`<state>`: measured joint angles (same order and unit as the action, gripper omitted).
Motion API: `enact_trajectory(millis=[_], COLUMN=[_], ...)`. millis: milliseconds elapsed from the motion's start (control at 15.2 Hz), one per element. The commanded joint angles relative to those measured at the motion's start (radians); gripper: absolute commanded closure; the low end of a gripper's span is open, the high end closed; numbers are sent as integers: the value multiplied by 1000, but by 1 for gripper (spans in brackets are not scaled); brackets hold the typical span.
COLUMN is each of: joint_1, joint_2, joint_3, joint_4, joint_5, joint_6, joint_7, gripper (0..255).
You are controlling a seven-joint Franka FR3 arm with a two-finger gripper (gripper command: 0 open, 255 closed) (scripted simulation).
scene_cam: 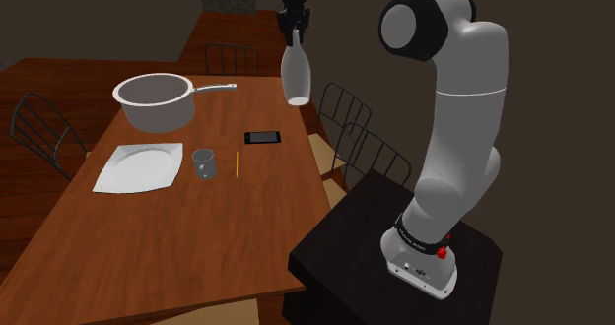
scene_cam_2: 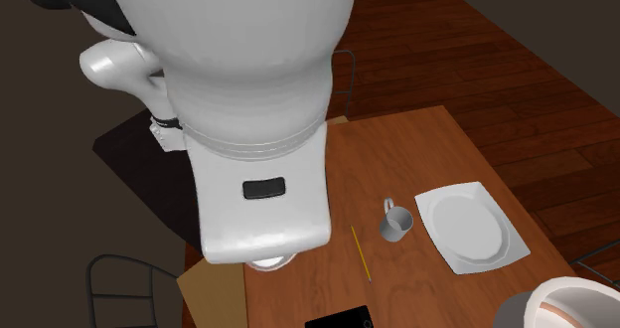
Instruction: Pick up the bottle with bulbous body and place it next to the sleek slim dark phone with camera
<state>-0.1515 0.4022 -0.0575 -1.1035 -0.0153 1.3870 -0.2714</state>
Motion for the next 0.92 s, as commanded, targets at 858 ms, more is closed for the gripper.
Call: enact_trajectory(millis=[858], joint_1=[2], joint_2=[-53], joint_3=[0], joint_4=[-284], joint_5=[-2], joint_6=[231], joint_7=[5], gripper=[255])
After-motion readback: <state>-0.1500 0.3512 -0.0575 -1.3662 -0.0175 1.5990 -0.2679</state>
